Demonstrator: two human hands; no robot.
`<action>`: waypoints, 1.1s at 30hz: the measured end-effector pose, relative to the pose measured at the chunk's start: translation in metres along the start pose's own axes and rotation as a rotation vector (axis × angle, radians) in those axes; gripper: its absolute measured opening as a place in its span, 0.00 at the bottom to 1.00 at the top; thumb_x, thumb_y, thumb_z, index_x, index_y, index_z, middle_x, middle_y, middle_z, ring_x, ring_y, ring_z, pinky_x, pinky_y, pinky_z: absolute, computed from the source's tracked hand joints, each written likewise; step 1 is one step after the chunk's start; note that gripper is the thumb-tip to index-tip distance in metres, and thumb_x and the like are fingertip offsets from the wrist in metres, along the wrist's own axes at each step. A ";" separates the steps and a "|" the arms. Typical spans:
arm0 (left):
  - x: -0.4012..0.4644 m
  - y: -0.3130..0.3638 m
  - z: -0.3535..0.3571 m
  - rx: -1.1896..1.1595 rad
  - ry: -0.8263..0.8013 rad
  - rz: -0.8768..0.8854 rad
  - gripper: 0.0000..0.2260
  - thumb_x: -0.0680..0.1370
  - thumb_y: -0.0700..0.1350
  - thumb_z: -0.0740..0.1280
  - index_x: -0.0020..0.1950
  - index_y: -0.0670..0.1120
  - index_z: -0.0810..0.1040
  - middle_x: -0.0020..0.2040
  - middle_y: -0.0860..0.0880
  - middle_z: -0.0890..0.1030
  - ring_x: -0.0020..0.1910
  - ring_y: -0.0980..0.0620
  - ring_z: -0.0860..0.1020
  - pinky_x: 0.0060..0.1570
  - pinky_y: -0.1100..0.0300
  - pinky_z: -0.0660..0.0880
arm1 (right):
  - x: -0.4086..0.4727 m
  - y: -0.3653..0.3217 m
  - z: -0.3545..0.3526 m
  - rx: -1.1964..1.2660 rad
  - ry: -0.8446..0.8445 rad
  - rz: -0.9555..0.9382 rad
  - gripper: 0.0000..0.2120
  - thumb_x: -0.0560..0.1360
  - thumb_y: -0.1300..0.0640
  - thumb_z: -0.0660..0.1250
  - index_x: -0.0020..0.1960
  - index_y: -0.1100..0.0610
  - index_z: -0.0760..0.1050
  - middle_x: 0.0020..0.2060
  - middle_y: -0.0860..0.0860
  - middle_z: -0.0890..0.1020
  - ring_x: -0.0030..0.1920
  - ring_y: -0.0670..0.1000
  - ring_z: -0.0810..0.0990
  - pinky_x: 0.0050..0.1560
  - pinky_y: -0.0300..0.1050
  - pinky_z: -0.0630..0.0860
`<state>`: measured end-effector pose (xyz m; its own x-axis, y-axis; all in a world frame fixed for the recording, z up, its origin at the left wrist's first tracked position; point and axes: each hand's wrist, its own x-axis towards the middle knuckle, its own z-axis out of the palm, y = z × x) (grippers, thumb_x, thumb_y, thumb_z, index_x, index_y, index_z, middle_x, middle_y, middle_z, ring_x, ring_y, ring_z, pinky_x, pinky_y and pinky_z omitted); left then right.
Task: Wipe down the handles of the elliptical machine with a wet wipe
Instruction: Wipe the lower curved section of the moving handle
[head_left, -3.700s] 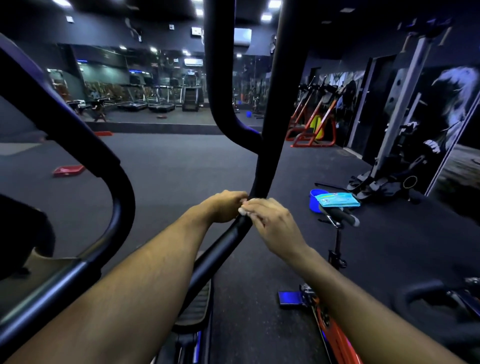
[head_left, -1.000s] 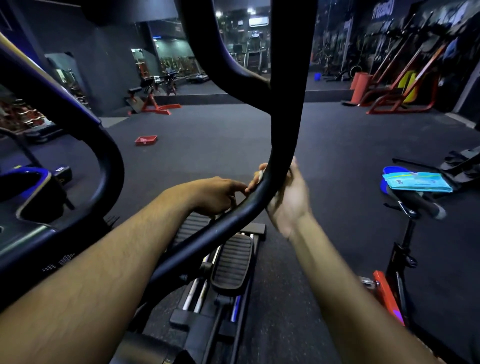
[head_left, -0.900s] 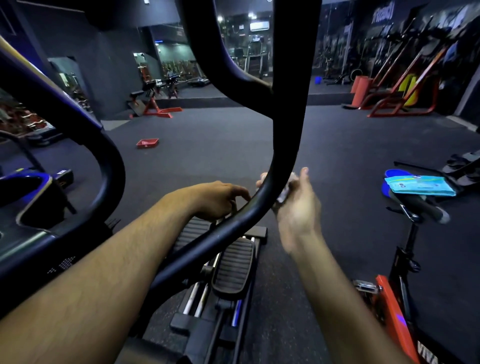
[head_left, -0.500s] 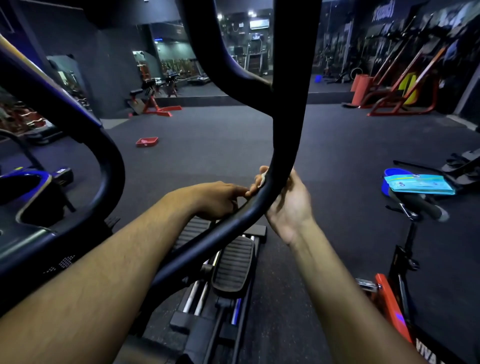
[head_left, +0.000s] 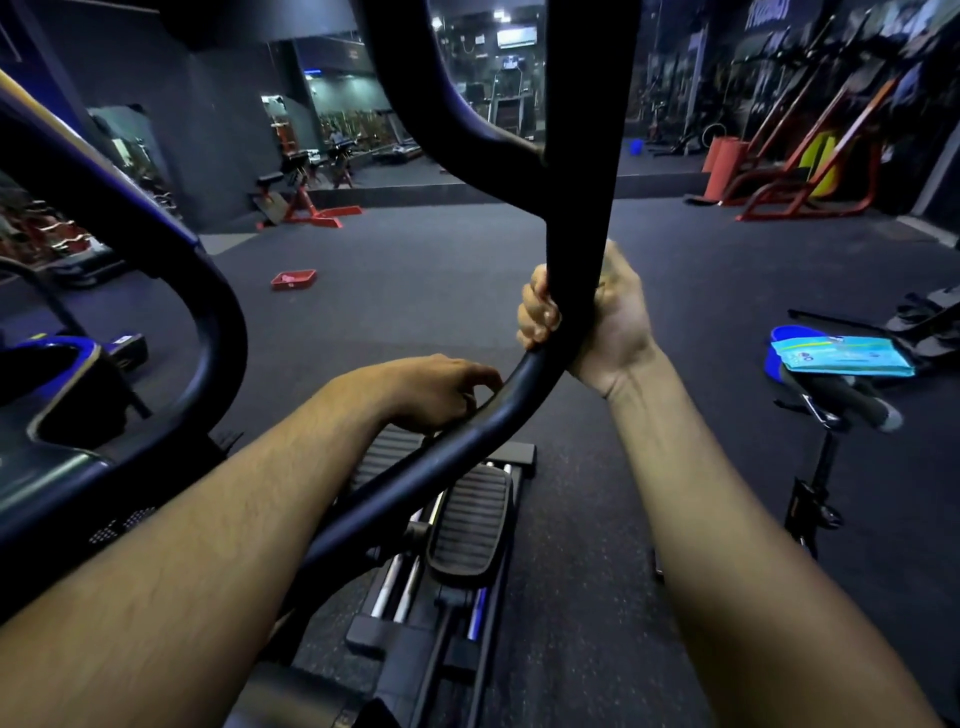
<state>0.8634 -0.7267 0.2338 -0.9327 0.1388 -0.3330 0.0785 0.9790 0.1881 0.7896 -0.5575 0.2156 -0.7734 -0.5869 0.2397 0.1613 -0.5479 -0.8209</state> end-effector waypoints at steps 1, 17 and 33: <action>0.000 -0.001 0.000 -0.003 -0.007 -0.003 0.24 0.82 0.36 0.59 0.77 0.52 0.71 0.67 0.45 0.81 0.61 0.46 0.79 0.56 0.58 0.72 | 0.003 0.001 0.000 -0.010 0.013 -0.014 0.32 0.82 0.36 0.47 0.37 0.59 0.74 0.28 0.54 0.69 0.30 0.53 0.67 0.35 0.46 0.67; 0.003 -0.002 0.003 0.004 0.017 -0.012 0.25 0.81 0.36 0.60 0.76 0.53 0.72 0.66 0.46 0.82 0.62 0.46 0.79 0.59 0.56 0.73 | -0.061 0.151 0.043 -0.046 0.921 -0.328 0.16 0.83 0.58 0.63 0.69 0.51 0.77 0.61 0.48 0.84 0.64 0.51 0.81 0.71 0.59 0.73; 0.002 0.001 0.003 -0.022 0.030 -0.008 0.26 0.81 0.34 0.59 0.77 0.51 0.72 0.67 0.45 0.81 0.64 0.45 0.78 0.60 0.57 0.72 | -0.024 0.087 0.006 -0.145 0.730 -0.426 0.21 0.82 0.53 0.58 0.67 0.65 0.76 0.55 0.56 0.84 0.57 0.56 0.82 0.65 0.56 0.76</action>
<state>0.8623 -0.7252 0.2309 -0.9435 0.1262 -0.3065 0.0638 0.9766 0.2056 0.8260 -0.5945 0.1411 -0.9592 0.2094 0.1901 -0.2742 -0.5235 -0.8067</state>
